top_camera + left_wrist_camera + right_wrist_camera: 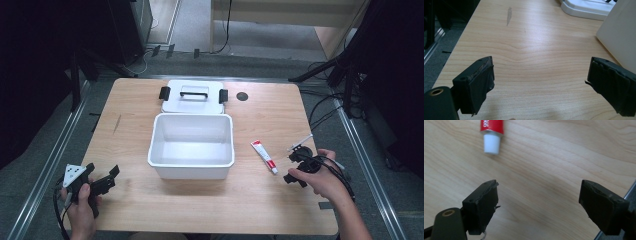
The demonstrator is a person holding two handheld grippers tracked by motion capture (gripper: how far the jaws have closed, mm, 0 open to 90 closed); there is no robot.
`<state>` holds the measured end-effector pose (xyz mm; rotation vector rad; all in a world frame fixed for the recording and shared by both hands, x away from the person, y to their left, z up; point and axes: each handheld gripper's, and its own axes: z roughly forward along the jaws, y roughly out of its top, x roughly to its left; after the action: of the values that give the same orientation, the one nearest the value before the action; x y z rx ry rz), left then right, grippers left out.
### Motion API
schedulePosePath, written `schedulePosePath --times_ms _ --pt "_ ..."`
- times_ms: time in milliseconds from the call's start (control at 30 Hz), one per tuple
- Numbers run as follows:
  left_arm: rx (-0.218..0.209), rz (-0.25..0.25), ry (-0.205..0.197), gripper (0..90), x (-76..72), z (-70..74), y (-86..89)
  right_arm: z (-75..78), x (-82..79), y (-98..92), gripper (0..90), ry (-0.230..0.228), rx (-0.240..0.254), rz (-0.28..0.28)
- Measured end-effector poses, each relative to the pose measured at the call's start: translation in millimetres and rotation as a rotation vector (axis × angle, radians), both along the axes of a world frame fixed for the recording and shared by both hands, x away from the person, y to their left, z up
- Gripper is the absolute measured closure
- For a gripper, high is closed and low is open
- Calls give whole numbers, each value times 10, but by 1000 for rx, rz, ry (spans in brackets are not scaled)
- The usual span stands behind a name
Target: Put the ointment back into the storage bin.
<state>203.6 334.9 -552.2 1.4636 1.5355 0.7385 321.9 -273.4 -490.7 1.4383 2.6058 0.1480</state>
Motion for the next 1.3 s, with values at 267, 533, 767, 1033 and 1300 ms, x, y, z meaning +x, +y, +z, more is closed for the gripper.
schedulePosePath --times_ms 267,533,767,1033,1300 --pt "-1 -2 3 77 4 0 -2 35 212 273 212 137 -72 24" --pt "-5 -8 5 77 6 0 1 63 386 465 343 144 -48 38" --pt "0 -9 8 77 10 0 -1 25 477 597 437 159 -50 44" --pt "-2 -10 10 78 10 0 1 -36 584 675 483 141 -57 51" --pt "-4 -15 11 78 13 -1 2 -110 661 737 539 142 1 23"
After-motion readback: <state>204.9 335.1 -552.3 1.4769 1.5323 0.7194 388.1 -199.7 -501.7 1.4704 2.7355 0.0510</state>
